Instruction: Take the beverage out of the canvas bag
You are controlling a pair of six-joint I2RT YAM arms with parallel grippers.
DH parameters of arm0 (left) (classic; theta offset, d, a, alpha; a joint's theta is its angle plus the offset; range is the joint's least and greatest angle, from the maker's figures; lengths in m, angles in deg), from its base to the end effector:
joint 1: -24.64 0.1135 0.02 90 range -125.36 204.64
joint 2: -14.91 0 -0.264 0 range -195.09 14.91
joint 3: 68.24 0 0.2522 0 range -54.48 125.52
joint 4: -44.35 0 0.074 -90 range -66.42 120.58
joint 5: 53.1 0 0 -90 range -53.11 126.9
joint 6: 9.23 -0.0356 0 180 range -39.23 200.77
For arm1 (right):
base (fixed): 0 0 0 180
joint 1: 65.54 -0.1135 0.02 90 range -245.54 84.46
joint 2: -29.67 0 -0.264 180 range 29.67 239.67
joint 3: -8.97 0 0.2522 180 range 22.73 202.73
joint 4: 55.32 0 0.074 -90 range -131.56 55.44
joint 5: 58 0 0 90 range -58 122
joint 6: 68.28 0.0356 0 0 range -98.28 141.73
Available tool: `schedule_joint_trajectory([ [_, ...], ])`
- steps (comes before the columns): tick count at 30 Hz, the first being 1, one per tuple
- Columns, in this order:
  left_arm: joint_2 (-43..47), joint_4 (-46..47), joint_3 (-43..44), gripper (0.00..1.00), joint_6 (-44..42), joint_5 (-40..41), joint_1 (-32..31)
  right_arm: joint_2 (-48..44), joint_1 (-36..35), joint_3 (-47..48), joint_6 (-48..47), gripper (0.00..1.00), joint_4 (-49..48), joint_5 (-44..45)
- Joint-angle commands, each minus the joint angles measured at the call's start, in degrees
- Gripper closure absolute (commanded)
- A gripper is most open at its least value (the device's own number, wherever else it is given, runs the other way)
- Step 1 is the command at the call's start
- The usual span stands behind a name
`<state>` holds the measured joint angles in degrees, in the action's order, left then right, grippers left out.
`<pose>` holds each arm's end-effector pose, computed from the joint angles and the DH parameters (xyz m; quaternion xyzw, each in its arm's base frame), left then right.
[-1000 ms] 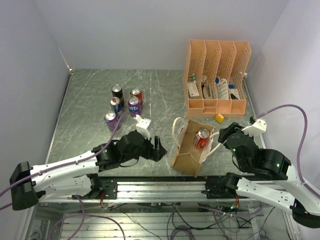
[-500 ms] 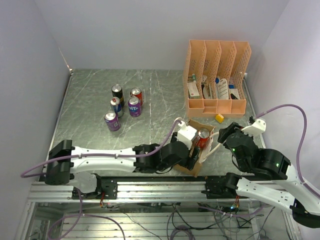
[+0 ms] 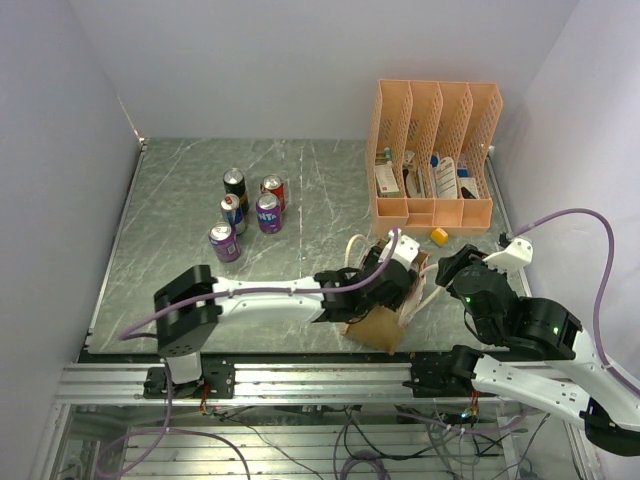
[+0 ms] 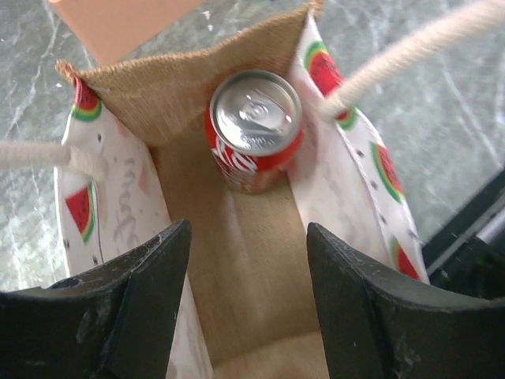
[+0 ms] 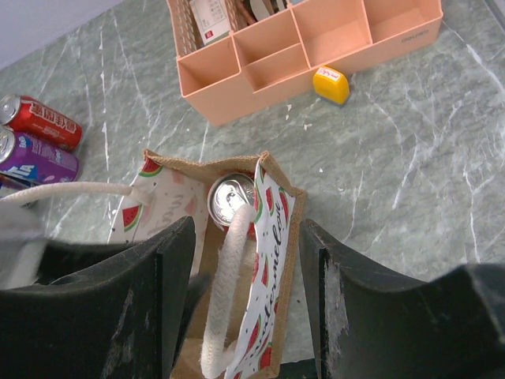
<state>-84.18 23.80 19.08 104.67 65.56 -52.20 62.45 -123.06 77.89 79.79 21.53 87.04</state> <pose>0.1071 -0.3832 0.2665 0.2714 0.8130 -0.2217 0.4651 0.0640 0.0461 0.3436 0.1965 0.8051 0.0891 0.5524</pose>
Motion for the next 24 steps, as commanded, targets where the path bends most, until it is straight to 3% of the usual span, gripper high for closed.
schedule_joint_trajectory([
  [1,-5.9,-0.2,7.3,0.29,-3.4,-0.4,1.6,-0.2,-0.3,-0.1,0.7,0.45,0.1,1.4],
  [8,-11.8,-1.9,12.6,0.11,-7.7,-1.0,1.9,-0.7,-0.3,-0.2,0.6,0.45,0.0,1.5],
  [12,-14.0,-2.2,14.0,0.07,-8.1,-1.3,2.5,-0.8,-0.3,-0.2,0.6,0.45,-0.2,1.5],
  [19,-19.4,-2.0,17.5,0.05,-9.1,-2.4,4.0,-0.5,-0.2,-0.1,0.7,0.45,0.1,1.5],
  [24,-21.6,-0.3,18.4,0.09,-9.9,-2.7,4.9,-0.6,-0.3,-0.1,0.8,0.45,0.2,1.6],
])
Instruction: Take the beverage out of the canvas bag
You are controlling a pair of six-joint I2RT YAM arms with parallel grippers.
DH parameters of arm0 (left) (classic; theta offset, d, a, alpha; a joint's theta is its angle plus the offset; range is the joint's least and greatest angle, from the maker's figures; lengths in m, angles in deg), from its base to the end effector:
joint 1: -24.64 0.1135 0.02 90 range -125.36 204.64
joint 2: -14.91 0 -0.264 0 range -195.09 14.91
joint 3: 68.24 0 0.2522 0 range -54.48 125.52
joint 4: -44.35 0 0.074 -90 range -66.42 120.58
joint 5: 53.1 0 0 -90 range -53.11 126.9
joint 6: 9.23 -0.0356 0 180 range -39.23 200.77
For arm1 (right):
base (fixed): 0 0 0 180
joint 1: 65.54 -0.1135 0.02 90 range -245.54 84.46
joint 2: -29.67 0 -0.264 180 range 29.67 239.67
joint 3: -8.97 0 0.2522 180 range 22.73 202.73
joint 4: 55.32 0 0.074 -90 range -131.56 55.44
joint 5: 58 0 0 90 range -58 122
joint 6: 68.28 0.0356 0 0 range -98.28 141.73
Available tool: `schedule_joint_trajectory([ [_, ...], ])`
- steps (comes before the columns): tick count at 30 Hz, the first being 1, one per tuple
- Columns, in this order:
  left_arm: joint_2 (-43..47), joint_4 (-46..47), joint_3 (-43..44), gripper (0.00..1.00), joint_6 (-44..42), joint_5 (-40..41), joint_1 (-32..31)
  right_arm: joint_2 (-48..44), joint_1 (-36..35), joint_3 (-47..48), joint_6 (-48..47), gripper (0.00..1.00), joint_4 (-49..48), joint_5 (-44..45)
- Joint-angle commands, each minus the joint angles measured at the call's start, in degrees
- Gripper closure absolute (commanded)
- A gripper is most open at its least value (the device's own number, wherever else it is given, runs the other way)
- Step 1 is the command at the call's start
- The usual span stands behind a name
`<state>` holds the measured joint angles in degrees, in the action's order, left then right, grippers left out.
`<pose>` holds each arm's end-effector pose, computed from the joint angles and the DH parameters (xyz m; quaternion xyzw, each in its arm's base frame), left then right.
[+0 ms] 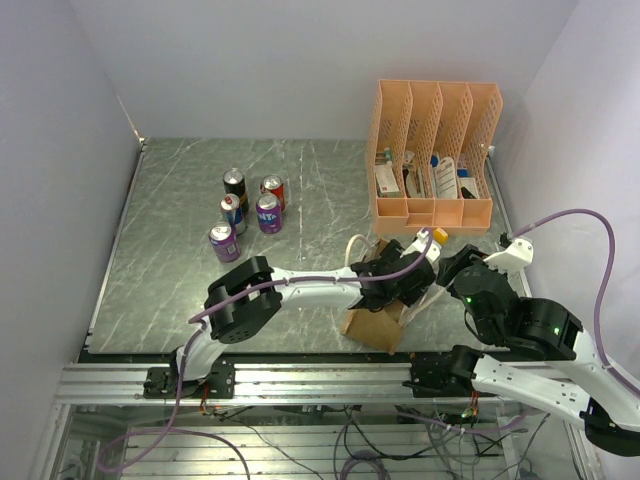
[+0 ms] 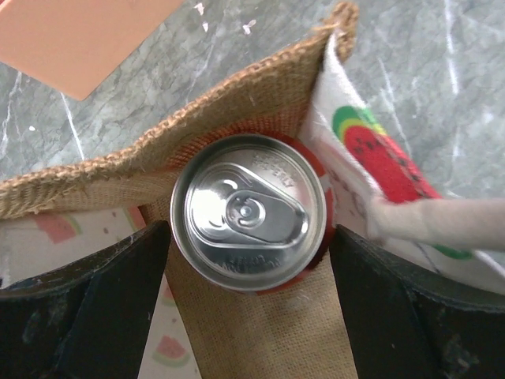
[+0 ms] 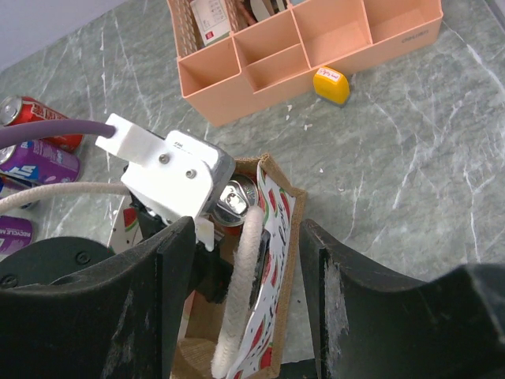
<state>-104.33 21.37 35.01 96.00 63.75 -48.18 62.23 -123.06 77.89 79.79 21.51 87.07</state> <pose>0.1553 -0.4477 0.2079 0.3352 0.8174 -0.1405 0.4469 0.0635 0.0454 0.3438 0.1975 0.8042 0.0906 0.5532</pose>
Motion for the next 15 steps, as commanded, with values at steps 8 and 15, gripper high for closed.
schedule_joint_trajectory([
  [8,-3.7,3.4,3.5,0.19,-1.9,-1.4,2.4,-0.2,-0.2,0.0,1.1,0.45,0.6,1.6],
  [15,0.5,3.9,1.1,0.50,-1.9,-1.6,2.4,0.0,-0.3,-0.1,1.0,0.45,0.5,1.7],
])
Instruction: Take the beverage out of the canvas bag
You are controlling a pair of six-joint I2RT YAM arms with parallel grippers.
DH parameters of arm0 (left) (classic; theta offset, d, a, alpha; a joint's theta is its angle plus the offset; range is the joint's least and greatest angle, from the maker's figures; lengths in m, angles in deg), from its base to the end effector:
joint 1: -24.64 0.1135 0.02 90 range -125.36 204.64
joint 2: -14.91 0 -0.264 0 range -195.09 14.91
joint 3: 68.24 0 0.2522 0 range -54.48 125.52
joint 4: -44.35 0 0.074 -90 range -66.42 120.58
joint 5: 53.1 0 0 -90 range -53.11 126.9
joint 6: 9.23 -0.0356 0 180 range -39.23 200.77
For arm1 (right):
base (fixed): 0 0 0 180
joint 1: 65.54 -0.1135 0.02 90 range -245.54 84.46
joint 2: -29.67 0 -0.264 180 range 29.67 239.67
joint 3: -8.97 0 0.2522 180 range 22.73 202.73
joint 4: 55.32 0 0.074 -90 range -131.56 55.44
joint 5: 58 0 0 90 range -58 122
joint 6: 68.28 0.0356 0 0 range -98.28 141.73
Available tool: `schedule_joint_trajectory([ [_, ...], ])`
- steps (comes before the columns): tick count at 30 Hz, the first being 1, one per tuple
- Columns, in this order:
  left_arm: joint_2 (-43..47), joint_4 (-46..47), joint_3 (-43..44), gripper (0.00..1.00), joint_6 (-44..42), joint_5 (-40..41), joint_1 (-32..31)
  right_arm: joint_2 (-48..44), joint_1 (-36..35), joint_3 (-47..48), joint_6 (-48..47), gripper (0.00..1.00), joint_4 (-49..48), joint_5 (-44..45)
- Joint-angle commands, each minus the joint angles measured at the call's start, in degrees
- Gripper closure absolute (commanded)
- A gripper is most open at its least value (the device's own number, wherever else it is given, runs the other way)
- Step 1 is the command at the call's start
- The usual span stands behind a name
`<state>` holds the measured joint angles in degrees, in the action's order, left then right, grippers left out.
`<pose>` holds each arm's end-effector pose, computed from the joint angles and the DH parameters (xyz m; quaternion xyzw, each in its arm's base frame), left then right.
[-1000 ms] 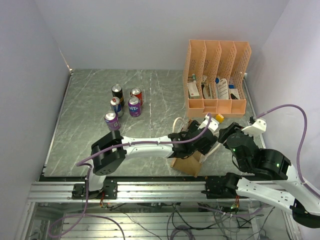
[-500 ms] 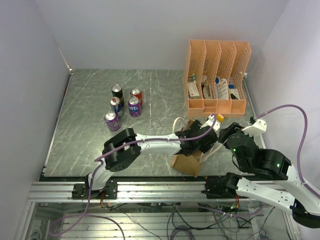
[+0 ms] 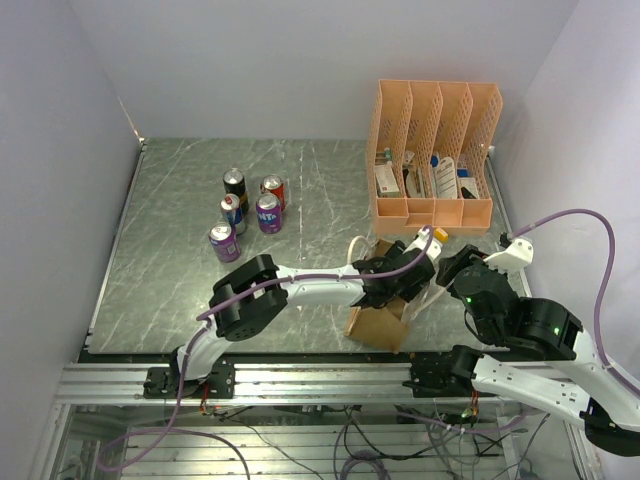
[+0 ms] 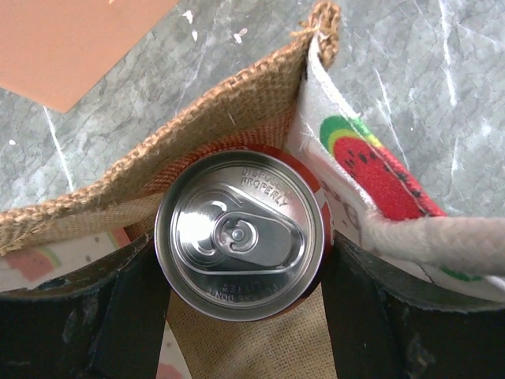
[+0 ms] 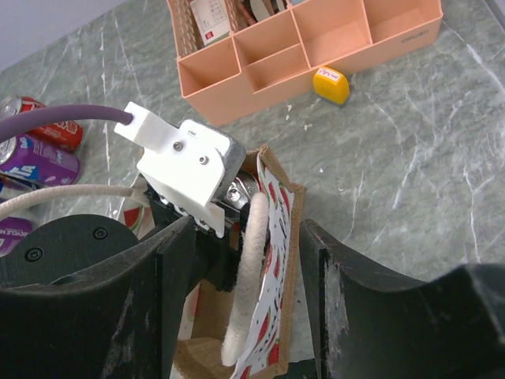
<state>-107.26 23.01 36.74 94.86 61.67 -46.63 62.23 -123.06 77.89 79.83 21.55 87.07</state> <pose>0.1698 -0.4542 0.1962 0.3393 0.8171 -0.1455 0.4428 0.0635 0.0454 0.3438 0.1976 0.8043 0.0905 0.5530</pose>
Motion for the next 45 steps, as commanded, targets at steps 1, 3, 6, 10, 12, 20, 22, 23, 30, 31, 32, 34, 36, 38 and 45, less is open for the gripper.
schedule_joint_trajectory([
  [1,4.4,2.4,-1.3,0.53,-0.7,0.5,0.9,0.0,-0.2,-0.1,1.0,0.45,0.4,1.7],
  [3,6.7,2.4,-2.5,0.59,-0.5,0.5,0.9,0.1,-0.2,0.0,1.0,0.45,0.4,1.7],
  [6,10.2,1.8,-4.1,0.69,-0.4,0.0,0.8,0.1,-0.3,0.0,0.9,0.45,0.3,1.7],
  [10,14.9,0.1,-5.1,0.79,-0.2,0.2,0.9,0.1,-0.3,0.0,1.0,0.45,0.4,1.7],
  [12,17.4,-0.7,-5.7,0.82,0.0,-0.3,0.9,0.0,-0.3,0.0,1.0,0.45,0.4,1.7],
  [20,29.5,-3.8,-7.8,0.86,0.3,-0.6,0.9,-0.3,-0.3,0.0,1.2,0.45,0.5,1.7],
  [22,32.6,-4.8,-8.5,0.87,0.3,-0.6,0.9,-0.2,-0.3,0.0,1.1,0.45,0.4,1.7],
  [23,34.3,-5.5,-8.8,0.88,0.3,-0.8,0.9,-0.1,-0.2,0.0,1.1,0.45,0.3,1.6],
  [30,46.2,-12.5,-11.0,0.93,1.3,-2.6,0.9,0.3,-0.3,0.0,0.9,0.45,0.3,1.6],
  [31,48.1,-14.3,-11.6,0.93,1.6,-2.8,0.9,0.4,-0.2,0.0,0.9,0.45,0.3,1.6],
  [32,49.9,-15.5,-12.5,0.93,1.9,-3.0,0.9,0.3,-0.2,0.0,1.0,0.45,0.3,1.6],
  [34,53.9,-18.3,-14.3,0.93,2.7,-3.2,0.8,0.2,-0.2,-0.1,0.7,0.45,0.1,1.5],
  [36,57.6,-21.5,-16.6,0.93,3.5,-2.4,0.9,0.1,-0.3,-0.2,0.4,0.45,-0.2,1.4],
  [38,61.9,-24.8,-19.4,0.93,4.8,-0.4,0.8,0.2,-0.2,-0.3,0.1,0.45,-0.5,1.3],
  [45,70.6,-29.8,-33.6,0.93,14.4,9.6,0.8,1.6,-0.3,-0.1,0.0,0.45,-0.4,1.3],
])
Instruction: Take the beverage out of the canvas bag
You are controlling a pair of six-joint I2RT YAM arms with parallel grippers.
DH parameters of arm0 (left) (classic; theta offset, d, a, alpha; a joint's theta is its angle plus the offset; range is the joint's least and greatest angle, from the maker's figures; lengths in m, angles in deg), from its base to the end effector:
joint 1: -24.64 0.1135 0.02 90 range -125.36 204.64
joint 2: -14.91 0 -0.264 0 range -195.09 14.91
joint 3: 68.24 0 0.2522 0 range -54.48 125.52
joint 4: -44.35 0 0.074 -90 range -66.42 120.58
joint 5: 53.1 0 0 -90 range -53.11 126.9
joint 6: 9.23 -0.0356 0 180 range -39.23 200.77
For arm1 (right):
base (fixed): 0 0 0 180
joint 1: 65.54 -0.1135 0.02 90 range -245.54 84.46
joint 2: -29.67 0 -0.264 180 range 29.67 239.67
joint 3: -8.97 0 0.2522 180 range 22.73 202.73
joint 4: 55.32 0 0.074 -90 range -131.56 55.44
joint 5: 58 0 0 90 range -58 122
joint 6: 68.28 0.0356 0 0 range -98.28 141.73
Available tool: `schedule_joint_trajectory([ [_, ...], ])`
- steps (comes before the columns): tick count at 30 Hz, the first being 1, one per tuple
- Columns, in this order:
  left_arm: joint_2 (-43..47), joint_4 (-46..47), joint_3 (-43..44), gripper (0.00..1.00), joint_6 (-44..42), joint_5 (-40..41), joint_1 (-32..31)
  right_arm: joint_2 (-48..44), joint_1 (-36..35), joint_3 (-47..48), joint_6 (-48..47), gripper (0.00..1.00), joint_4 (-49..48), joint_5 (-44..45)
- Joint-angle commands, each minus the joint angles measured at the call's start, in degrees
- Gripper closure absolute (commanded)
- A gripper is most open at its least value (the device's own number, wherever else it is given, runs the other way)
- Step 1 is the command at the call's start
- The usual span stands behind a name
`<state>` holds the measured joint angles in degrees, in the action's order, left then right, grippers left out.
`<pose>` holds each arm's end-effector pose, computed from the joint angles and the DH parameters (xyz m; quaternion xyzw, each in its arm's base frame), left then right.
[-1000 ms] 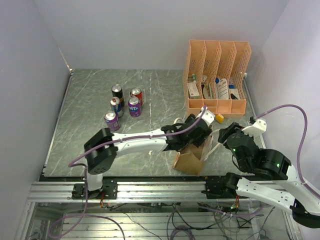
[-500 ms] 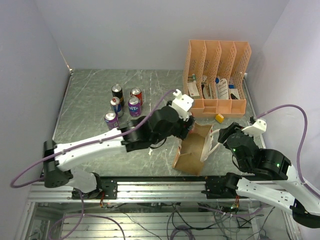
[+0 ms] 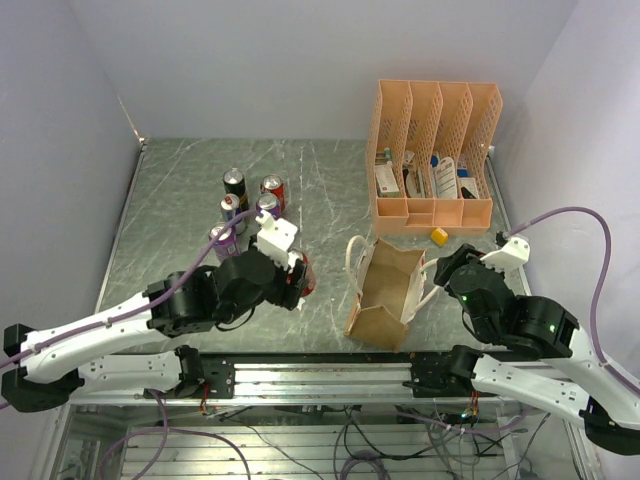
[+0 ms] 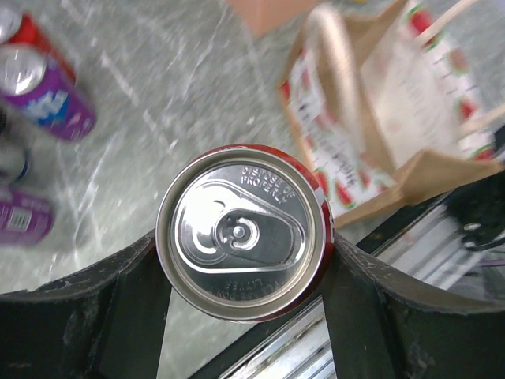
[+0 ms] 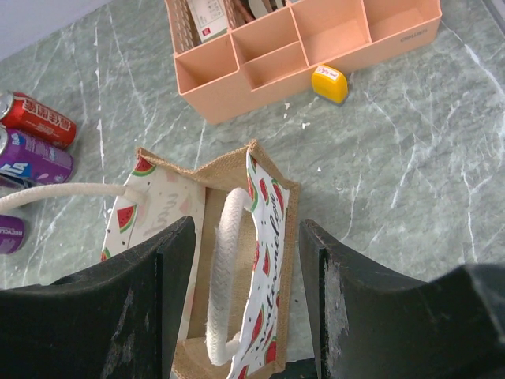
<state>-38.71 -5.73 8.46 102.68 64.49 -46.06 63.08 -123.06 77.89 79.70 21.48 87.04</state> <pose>0.0782 -0.1734 0.3770 0.2285 0.8056 -0.2264 0.4975 0.0653 0.0483 0.3431 0.1938 0.8072 0.0847 0.5512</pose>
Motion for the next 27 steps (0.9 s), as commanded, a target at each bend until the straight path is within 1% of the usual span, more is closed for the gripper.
schedule_joint_trajectory([
  [1,2.4,-0.5,-7.6,0.93,7.7,7.8,0.3,0.8,-0.2,-0.1,0.3,0.45,-0.2,1.4],
  [4,0.9,2.4,-12.9,0.93,10.4,12.1,0.3,1.0,-0.2,-0.1,0.3,0.45,-0.1,1.4],
  [8,-4.6,3.2,-14.3,0.93,13.3,22.1,1.8,0.9,-0.2,-0.1,0.5,0.45,0.1,1.4],
  [9,-5.7,4.7,-14.2,0.93,12.4,22.2,3.3,0.9,-0.3,-0.1,0.5,0.45,0.1,1.4],
  [12,-8.3,13.2,-15.4,0.93,6.4,19.8,9.8,0.8,-0.2,-0.1,0.6,0.45,0.1,1.5],
  [15,-11.5,21.0,-15.8,0.93,2.4,18.1,14.4,1.0,-0.2,0.0,0.7,0.45,0.3,1.6],
  [21,-20.1,31.4,-15.9,0.93,1.3,18.2,21.3,1.1,-0.3,0.0,0.7,0.45,0.3,1.6],
  [27,-26.6,39.9,-16.7,0.93,-1.2,15.8,25.9,0.8,-0.2,-0.1,0.5,0.45,0.0,1.5],
])
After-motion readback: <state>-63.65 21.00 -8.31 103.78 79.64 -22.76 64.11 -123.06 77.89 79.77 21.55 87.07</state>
